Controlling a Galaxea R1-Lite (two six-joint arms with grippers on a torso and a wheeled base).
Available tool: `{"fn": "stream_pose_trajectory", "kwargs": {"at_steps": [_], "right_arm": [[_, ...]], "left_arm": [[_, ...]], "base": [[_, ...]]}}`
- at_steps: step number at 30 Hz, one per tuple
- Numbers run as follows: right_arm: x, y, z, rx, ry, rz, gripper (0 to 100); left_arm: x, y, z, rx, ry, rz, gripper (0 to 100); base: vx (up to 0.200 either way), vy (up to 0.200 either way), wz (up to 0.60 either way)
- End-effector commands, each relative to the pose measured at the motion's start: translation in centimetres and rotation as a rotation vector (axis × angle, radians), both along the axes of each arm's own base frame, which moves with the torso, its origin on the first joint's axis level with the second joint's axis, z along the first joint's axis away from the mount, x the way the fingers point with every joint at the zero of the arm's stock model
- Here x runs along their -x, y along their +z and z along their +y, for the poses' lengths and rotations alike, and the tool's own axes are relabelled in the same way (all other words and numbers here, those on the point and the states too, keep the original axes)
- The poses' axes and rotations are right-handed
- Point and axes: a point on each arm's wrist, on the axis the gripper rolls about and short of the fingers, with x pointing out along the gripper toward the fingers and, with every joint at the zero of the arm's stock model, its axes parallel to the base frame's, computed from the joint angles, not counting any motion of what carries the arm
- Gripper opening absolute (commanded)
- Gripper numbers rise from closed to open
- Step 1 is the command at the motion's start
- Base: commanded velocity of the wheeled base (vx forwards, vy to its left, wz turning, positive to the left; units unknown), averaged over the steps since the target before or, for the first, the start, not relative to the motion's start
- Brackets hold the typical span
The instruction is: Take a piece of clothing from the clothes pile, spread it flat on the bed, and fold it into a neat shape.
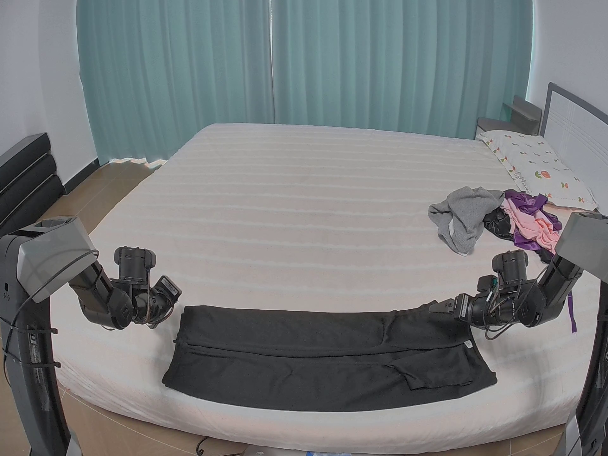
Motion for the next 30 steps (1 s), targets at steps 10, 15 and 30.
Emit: {"fn": "stream_pose_trajectory", "kwargs": {"at_steps": [10, 15, 30], "right_arm": [[1.2, -1.4, -0.9, 0.043, 0.036, 0.039, 0], [1.4, -1.4, -1.7, 0.044, 0.013, 0.045, 0], [2.3, -1.5, -2.1, 0.041, 0.008, 0.067, 100]], "left_arm": [[0.0, 0.1, 0.0, 0.000, 0.000, -0.001, 0], [0.1, -0.1, 0.0, 0.000, -0.001, 0.004, 0], [0.1, 0.0, -0.1, 0.000, -0.003, 0.004, 0]], "base": [[0.000, 0.000, 0.00], [0.000, 0.000, 0.00], [0.000, 0.000, 0.00]]}}
